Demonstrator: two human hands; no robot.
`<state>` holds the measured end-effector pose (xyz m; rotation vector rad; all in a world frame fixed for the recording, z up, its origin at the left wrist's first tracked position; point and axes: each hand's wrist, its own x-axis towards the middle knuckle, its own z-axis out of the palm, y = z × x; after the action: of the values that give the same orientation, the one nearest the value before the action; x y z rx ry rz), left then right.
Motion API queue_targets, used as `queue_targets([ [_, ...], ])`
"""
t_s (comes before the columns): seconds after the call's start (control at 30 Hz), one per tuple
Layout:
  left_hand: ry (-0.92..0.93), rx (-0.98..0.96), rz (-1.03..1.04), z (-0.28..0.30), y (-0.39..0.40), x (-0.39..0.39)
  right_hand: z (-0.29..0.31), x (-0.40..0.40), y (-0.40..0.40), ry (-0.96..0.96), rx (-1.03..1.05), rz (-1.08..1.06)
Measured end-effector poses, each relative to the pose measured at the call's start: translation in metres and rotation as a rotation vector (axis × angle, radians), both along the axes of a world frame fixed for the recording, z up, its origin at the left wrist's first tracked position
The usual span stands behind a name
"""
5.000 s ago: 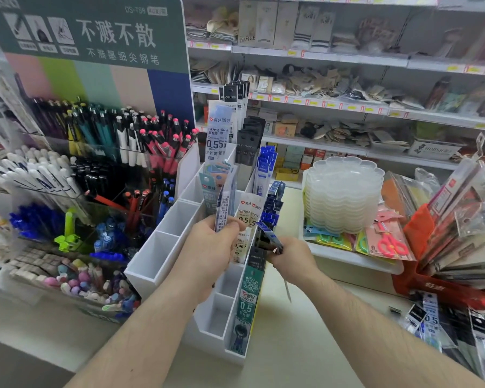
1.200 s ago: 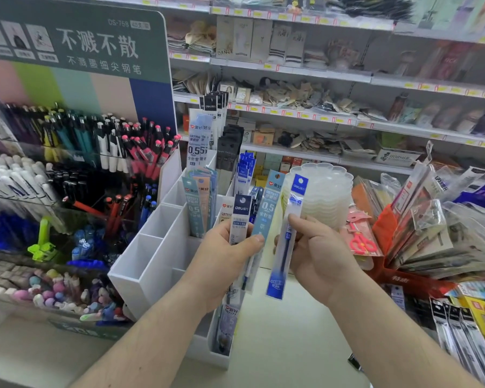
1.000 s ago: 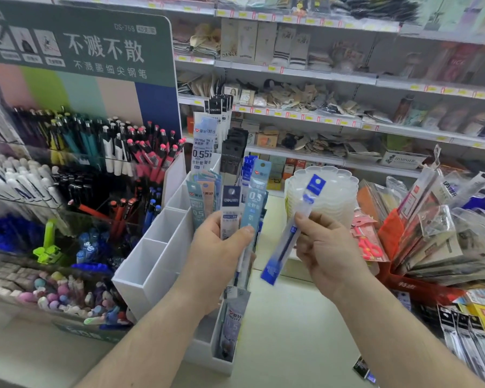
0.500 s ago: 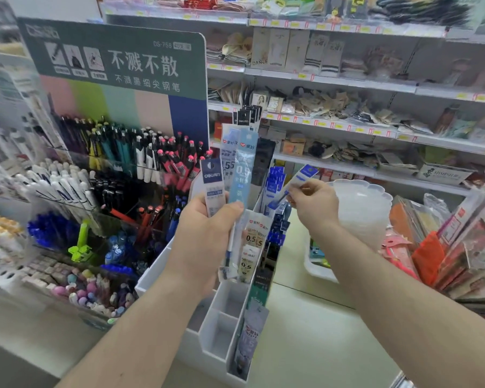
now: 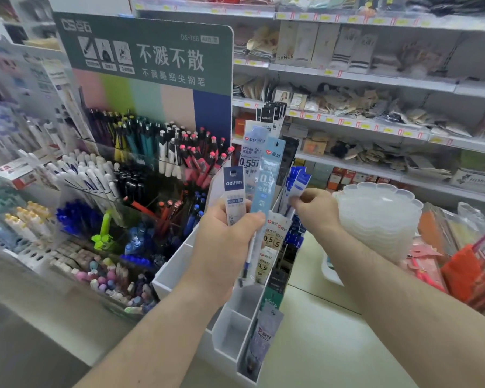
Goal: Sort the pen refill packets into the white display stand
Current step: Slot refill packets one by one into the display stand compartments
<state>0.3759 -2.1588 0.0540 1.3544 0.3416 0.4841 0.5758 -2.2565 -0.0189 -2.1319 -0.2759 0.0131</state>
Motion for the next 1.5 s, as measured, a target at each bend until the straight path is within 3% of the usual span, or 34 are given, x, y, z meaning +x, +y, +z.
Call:
queue_targets([
  [0.17, -0.010, -0.029, -0.062, 0.002, -0.009, -0.001, -0.015, 0.012, 0.004, 0.293, -0.251, 0.094],
  [0.33, 0.024, -0.040, -0.075, -0.005, -0.014, 0.001, 0.001, 0.009, -0.005, 0.248, -0.276, 0.063],
  [0.4, 0.046, -0.048, -0.082, -0.011, -0.016, 0.002, 0.013, -0.001, -0.013, 0.174, -0.073, -0.045],
  [0.47, 0.061, -0.062, -0.105, -0.015, -0.018, 0.002, 0.029, -0.021, -0.023, 0.251, 0.227, -0.080],
  [0.57, 0.076, -0.075, -0.135, -0.021, -0.022, 0.005, 0.046, -0.053, -0.036, 0.486, 0.591, 0.077],
  [0.63, 0.081, -0.076, -0.142, -0.024, -0.025, 0.007, 0.051, -0.073, -0.041, 0.558, 0.653, 0.249],
  [0.77, 0.101, -0.053, -0.164, -0.027, -0.028, 0.008, 0.059, -0.102, -0.046, 0.421, 0.565, 0.357],
  [0.9, 0.162, -0.044, -0.115, -0.029, -0.025, 0.007, 0.063, -0.097, -0.060, 0.360, 0.648, 0.210],
  [1.0, 0.188, -0.112, -0.066, -0.032, -0.019, 0.004, 0.064, -0.087, -0.073, 0.316, 0.747, 0.026],
  [1.1, 0.180, -0.184, -0.037, -0.030, -0.016, -0.001, 0.068, -0.085, -0.080, 0.206, 0.753, -0.029],
  [1.27, 0.072, -0.204, -0.001, -0.016, -0.011, -0.012, 0.072, -0.098, -0.071, -0.020, 0.596, 0.038],
  [1.5, -0.030, -0.123, 0.113, 0.014, 0.009, -0.024, 0.088, -0.114, -0.048, -0.134, 0.566, 0.186],
])
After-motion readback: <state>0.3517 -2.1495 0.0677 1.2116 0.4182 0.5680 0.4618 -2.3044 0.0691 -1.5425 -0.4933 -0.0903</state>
